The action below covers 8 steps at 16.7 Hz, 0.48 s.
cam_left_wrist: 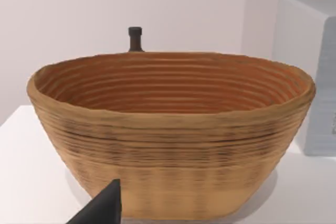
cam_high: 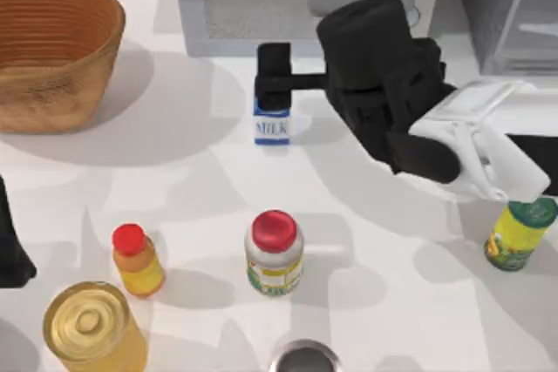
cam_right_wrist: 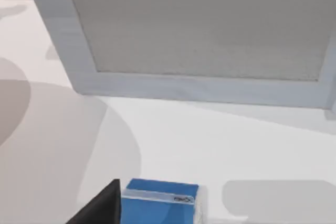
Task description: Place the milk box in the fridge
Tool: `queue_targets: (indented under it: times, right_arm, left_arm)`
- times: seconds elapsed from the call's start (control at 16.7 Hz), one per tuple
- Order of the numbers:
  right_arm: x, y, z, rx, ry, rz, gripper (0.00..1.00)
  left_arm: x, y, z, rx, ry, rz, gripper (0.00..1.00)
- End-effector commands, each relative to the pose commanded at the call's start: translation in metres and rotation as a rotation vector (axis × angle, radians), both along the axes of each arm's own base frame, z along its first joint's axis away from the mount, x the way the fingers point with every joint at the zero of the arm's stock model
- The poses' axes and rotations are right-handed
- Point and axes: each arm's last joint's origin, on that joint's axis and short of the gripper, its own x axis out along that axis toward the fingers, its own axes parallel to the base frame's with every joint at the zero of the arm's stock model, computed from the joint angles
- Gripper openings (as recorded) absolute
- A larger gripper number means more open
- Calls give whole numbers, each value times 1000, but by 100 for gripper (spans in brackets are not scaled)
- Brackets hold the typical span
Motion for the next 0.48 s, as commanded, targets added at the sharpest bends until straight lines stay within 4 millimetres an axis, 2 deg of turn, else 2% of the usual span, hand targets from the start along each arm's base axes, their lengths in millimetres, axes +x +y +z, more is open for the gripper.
queue_targets:
  times: [0.12,0.24,0.36,0.48]
  right_arm:
    - [13,35,-38,-38,26,-41,100]
    - [21,59,-72,-70,37,-86,100]
    - [25,74,-98,-94,38,-128,100]
    - [27,82,-114,-109,35,-157,100]
  left_arm:
    - [0,0,0,0,0,0,100]
    - [0,0,0,0,0,0,100]
    - [0,0,0,0,0,0,100]
    - [0,0,0,0,0,0,100]
